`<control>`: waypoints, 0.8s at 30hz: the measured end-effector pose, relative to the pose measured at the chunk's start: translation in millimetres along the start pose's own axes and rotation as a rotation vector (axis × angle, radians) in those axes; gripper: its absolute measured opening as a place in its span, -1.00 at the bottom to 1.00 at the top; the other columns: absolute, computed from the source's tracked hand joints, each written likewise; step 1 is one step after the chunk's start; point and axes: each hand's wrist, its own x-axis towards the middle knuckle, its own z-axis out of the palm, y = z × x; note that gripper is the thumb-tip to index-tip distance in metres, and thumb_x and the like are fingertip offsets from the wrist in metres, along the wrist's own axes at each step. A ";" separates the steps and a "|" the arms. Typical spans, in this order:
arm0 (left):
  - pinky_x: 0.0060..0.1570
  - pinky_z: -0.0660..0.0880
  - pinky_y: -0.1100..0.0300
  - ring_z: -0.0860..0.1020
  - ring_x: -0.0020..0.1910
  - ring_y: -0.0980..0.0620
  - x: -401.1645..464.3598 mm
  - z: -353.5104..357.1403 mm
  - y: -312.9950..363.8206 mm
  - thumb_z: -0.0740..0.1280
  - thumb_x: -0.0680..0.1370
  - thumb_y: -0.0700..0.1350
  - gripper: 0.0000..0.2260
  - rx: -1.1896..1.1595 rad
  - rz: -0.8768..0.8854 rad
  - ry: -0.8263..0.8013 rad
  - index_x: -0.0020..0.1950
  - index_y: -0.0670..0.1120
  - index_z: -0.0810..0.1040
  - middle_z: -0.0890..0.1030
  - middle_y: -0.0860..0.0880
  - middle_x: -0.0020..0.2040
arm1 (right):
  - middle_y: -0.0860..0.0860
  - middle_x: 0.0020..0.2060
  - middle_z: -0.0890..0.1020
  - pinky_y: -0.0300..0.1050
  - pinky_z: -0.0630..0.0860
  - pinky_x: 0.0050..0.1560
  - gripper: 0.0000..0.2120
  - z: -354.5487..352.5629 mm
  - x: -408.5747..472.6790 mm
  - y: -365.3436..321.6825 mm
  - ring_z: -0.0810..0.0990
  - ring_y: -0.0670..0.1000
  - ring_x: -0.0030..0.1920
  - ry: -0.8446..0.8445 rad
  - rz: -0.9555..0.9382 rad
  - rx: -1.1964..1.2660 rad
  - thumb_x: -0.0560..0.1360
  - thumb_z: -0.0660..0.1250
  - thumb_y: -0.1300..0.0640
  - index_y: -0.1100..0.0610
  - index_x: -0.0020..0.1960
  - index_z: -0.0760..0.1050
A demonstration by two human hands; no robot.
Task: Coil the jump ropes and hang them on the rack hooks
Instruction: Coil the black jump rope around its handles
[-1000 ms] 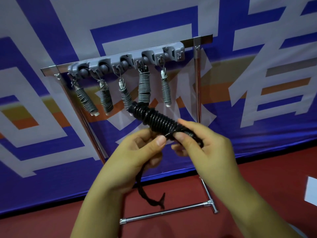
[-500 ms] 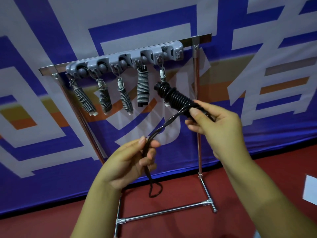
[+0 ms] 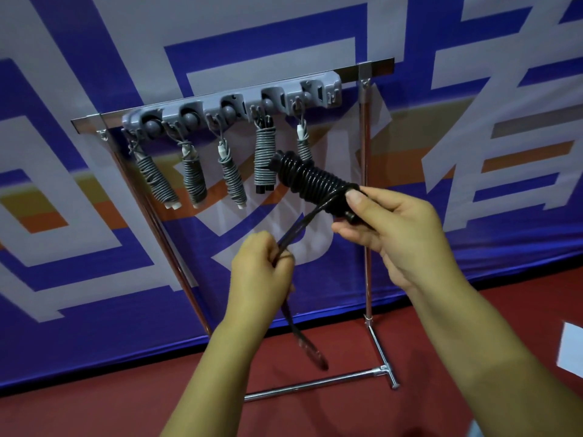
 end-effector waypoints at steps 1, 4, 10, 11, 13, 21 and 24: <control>-0.59 0.39 0.16 0.47 -0.61 0.07 -0.7 0.2 1.9 0.22 0.52 -0.33 -0.81 -0.139 -0.048 0.028 -0.23 -0.16 0.27 0.51 -0.15 -0.39 | 0.09 -0.23 0.71 -0.31 0.57 -0.33 -0.88 -0.7 -0.9 -1.3 0.69 0.02 -0.29 -0.011 0.047 0.051 0.49 0.34 0.24 0.16 0.00 0.61; -0.62 0.27 0.28 0.35 -0.64 0.04 -2.7 -1.9 15.2 0.13 0.59 -0.35 -0.81 -0.681 -0.206 -0.016 -0.10 -0.07 0.28 0.66 -0.07 -0.19 | 0.14 -0.25 0.70 -0.32 0.56 -0.38 -0.89 -1.9 -3.6 0.3 0.69 0.03 -0.31 -0.033 0.179 0.189 0.46 0.34 0.22 0.22 -0.07 0.61; -0.67 0.31 0.44 0.36 -0.63 0.24 2.1 -20.9 14.5 0.40 0.44 -0.19 -0.88 -1.282 -0.291 -0.451 -0.08 -0.20 0.56 0.61 -0.07 -0.30 | 0.14 -0.28 0.69 -0.32 0.56 -0.40 -0.88 -4.7 -2.0 5.4 0.69 0.04 -0.31 0.004 0.274 0.285 0.49 0.32 0.22 0.27 -0.09 0.59; -0.70 0.28 0.46 0.32 -0.66 0.25 2.9 -24.0 9.9 0.48 0.39 -0.16 -0.81 -1.353 -0.273 -0.542 -0.06 -0.20 0.60 0.59 -0.06 -0.30 | 0.14 -0.28 0.69 -0.32 0.56 -0.40 -0.88 -5.9 -0.9 6.0 0.69 0.04 -0.31 0.016 0.281 0.295 0.50 0.32 0.23 0.27 -0.09 0.59; -0.73 0.24 0.48 0.22 -0.70 0.23 3.9 -27.2 4.6 0.55 0.35 -0.04 -0.71 -1.402 -0.249 -0.616 -0.05 -0.19 0.65 0.54 0.00 -0.37 | 0.14 -0.28 0.69 -0.32 0.56 -0.40 -0.88 -6.6 0.4 7.2 0.69 0.05 -0.31 0.033 0.299 0.313 0.51 0.31 0.24 0.28 -0.10 0.58; -0.67 0.16 0.45 0.20 -0.71 0.20 -3.6 -26.3 14.7 0.28 0.54 -0.10 -0.86 -0.949 -0.128 -0.361 -0.09 -0.17 0.53 0.53 -0.03 -0.46 | 0.13 -0.31 0.69 -0.33 0.56 -0.40 -0.89 -8.0 0.6 8.6 0.69 0.05 -0.32 0.054 0.340 0.315 0.51 0.32 0.24 0.29 -0.10 0.58; -0.51 0.40 0.33 0.45 -0.56 0.09 -4.6 -28.7 17.8 0.29 0.51 -0.29 -0.92 -0.723 -0.013 -0.220 -0.05 -0.15 0.53 0.68 -0.13 -0.23 | 0.13 -0.32 0.69 -0.33 0.55 -0.42 -0.88 -9.8 0.4 8.1 0.69 0.04 -0.33 0.065 0.362 0.304 0.51 0.32 0.23 0.29 -0.08 0.58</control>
